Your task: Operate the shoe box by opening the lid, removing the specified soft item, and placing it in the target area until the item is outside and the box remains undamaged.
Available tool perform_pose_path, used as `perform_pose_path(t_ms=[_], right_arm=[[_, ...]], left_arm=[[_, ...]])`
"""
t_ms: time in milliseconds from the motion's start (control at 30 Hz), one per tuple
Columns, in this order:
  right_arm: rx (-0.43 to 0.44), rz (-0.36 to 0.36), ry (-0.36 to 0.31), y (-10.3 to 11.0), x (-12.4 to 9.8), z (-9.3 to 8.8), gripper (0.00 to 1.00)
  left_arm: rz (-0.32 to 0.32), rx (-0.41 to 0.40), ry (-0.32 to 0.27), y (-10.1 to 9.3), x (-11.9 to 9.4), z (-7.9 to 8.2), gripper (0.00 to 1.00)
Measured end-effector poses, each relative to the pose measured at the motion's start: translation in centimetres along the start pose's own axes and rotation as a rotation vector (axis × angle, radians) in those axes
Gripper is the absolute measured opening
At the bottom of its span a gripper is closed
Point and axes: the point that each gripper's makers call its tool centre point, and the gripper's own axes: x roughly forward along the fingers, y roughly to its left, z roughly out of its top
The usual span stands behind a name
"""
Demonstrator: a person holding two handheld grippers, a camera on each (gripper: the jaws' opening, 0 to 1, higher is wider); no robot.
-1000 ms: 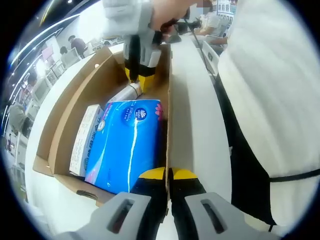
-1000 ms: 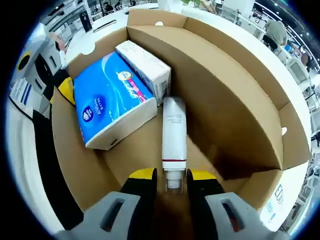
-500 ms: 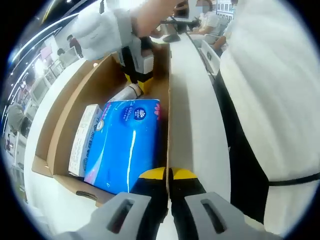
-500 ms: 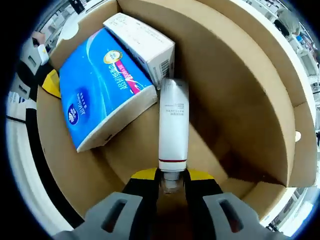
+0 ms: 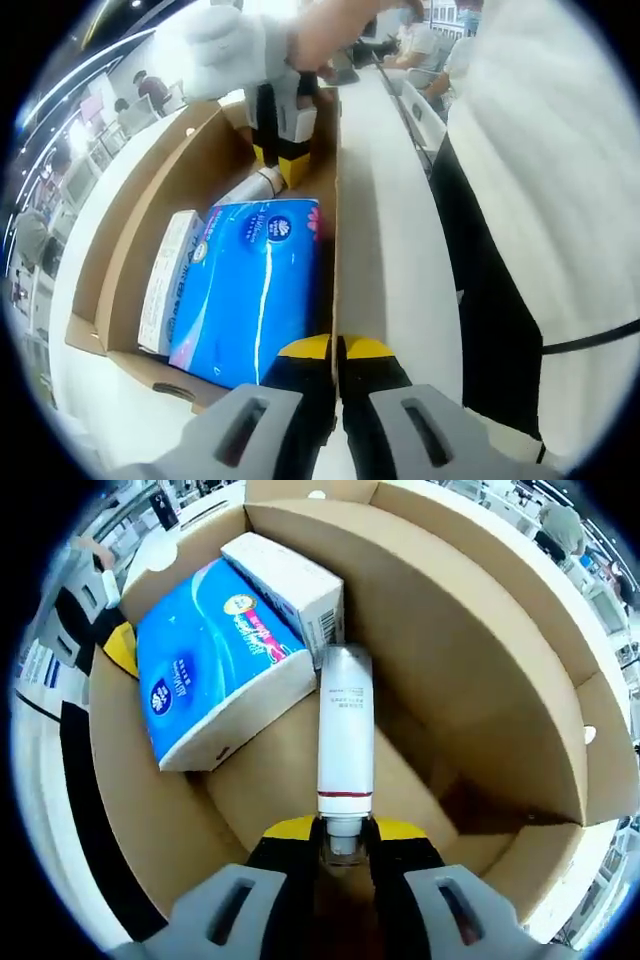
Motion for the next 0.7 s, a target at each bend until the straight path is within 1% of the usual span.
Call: perform_pose_path(t_ms=[33, 67, 167, 200, 267, 300, 467, 500, 533, 567, 667, 700], right_arm=[[0.012, -0.003, 0.011, 0.0, 0.0, 0.0, 0.18], [0.024, -0.025, 0.056, 0.2, 0.0, 0.0, 0.18], [0.008, -0.036, 0.087, 0.2, 0.1, 0.1, 0.18], [0.025, -0.028, 0.094, 0.1, 0.1, 0.1, 0.18], [0.023, -0.017, 0.095, 0.0, 0.1, 0.0, 0.18], [0.035, -0.008, 0.091, 0.0, 0.1, 0.0, 0.18], [0.052, -0.014, 0.083, 0.2, -0.1, 0.0, 0.17], [0.064, -0.011, 0.082, 0.3, -0.2, -0.1, 0.17], [0.127, -0.003, 0.068, 0.7, -0.7, 0.0, 0.17], [0.13, -0.002, 0.045, 0.8, -0.9, 0.2, 0.17], [0.162, -0.014, 0.03, 0.9, -2.1, -0.2, 0.17], [0.182, -0.024, 0.013, 0.8, -2.5, -0.3, 0.17]], left_arm=[[0.0, 0.001, 0.0, 0.0, 0.0, 0.0, 0.01], [0.002, 0.005, -0.001, 0.0, 0.0, 0.0, 0.01], [0.006, 0.007, -0.003, 0.0, 0.0, -0.1, 0.01], [0.007, 0.005, -0.003, 0.0, 0.0, 0.0, 0.01], [0.008, 0.005, -0.003, 0.0, 0.0, -0.1, 0.01], [0.01, 0.007, -0.004, 0.0, 0.0, -0.1, 0.01], [0.01, 0.01, -0.006, -0.1, 0.0, -0.1, 0.01], [0.013, 0.009, -0.008, -0.1, -0.1, -0.1, 0.01], [0.016, 0.01, -0.01, -0.1, -0.1, -0.1, 0.01], [0.019, 0.011, -0.01, -0.1, 0.0, -0.1, 0.01], [0.021, 0.016, -0.013, -0.1, 0.0, -0.1, 0.01], [0.02, 0.017, -0.014, 0.0, 0.0, -0.1, 0.01]])
